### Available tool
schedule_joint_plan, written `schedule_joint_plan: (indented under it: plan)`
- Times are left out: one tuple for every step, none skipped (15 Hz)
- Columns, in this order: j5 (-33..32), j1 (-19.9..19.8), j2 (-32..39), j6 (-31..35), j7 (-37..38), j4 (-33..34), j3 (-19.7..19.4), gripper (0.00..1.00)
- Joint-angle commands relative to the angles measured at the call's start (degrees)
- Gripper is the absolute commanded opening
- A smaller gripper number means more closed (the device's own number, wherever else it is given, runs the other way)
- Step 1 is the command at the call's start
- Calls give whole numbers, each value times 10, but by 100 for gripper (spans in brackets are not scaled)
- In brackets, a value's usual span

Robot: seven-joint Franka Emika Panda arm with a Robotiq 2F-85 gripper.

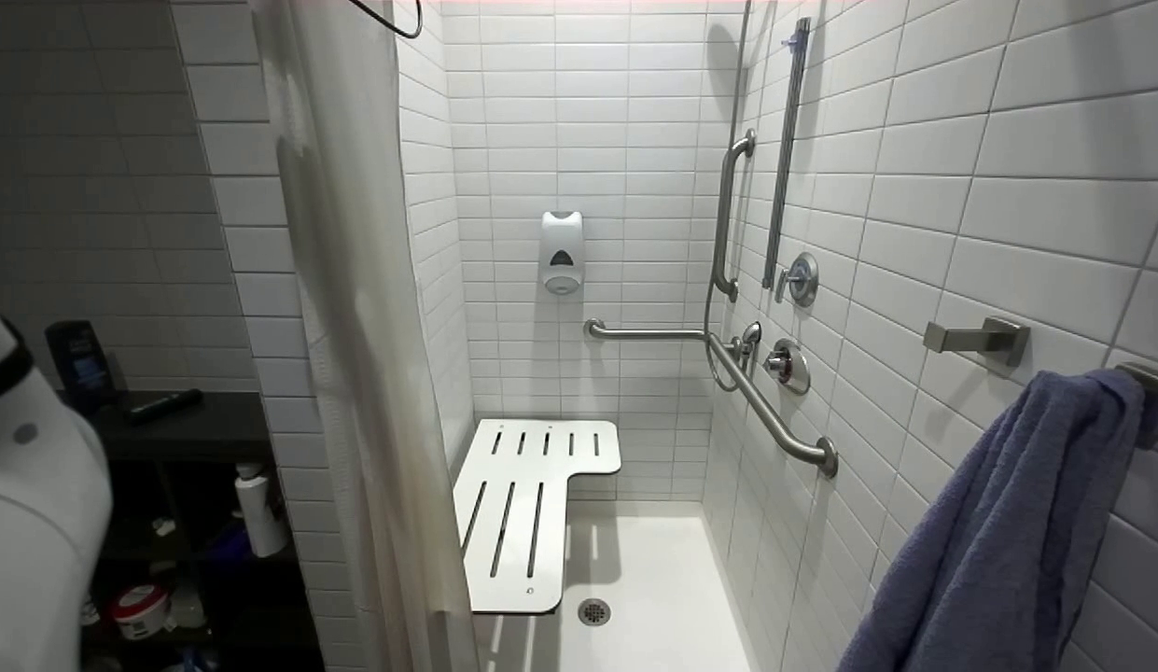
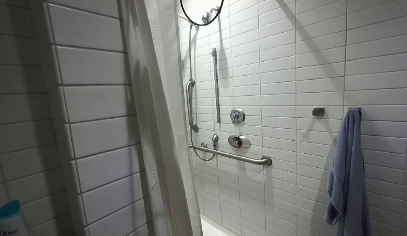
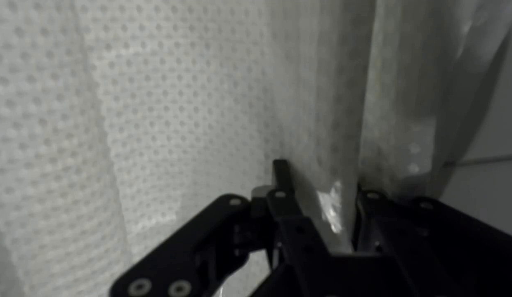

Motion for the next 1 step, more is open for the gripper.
schedule_joint_plan:
  plan:
    - [0,0,0,0,0,0,0,30]
